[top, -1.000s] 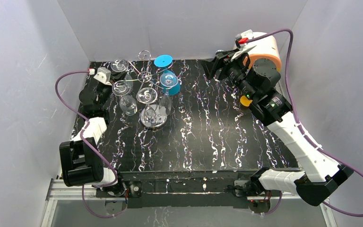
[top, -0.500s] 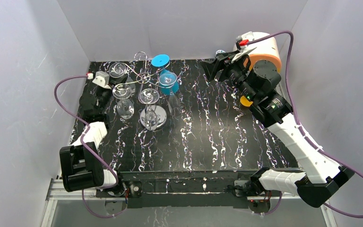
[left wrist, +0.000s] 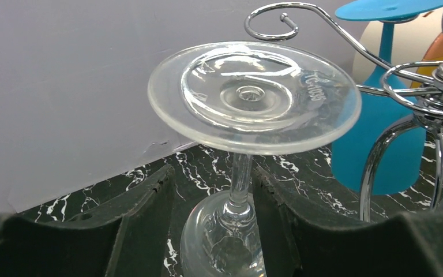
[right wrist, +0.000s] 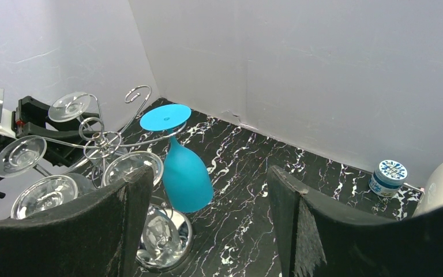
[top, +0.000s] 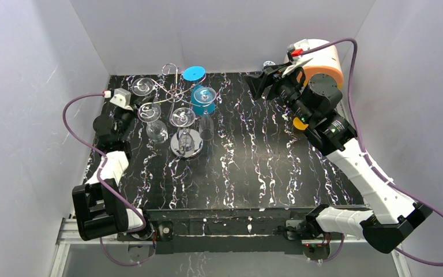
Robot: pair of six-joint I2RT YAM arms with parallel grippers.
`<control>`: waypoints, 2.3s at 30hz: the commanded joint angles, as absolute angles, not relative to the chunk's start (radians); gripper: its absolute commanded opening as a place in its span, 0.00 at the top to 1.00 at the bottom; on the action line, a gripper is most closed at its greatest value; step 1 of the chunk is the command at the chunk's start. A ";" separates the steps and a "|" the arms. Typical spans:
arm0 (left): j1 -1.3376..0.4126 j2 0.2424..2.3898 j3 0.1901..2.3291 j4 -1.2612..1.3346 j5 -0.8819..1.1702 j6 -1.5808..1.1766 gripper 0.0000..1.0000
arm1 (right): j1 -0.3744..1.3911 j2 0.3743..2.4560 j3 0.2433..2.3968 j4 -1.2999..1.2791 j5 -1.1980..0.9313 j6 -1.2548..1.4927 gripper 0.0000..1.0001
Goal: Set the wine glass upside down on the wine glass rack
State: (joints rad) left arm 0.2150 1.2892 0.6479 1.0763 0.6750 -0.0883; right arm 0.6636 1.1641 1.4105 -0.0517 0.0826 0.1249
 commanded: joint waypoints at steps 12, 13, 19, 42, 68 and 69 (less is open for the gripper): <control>0.290 1.282 0.801 0.976 1.002 -0.185 0.53 | 0.670 1.148 1.423 -0.009 0.086 0.115 0.20; 0.294 1.285 0.812 0.969 1.036 -0.195 0.55 | 0.670 1.151 1.429 -0.008 0.085 0.116 0.20; 0.328 1.254 0.805 0.950 1.112 -0.202 0.55 | 0.670 1.161 1.439 -0.008 0.084 0.114 0.20; 0.423 1.099 1.164 -0.193 0.584 0.309 0.48 | 0.669 1.237 1.439 -0.096 0.234 0.255 0.14; 0.377 1.252 1.381 0.112 0.193 -0.503 0.02 | 0.281 1.410 1.431 -0.364 0.488 0.410 0.22; 0.375 1.268 1.406 0.088 0.195 -0.523 0.02 | 0.270 1.431 1.433 -0.364 0.467 0.397 0.21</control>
State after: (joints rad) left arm 0.3866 1.2278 1.3159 0.0822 0.1936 -0.3935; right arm 0.3099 1.3712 1.4048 -0.3813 0.4911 0.4397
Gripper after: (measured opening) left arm 0.982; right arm 0.784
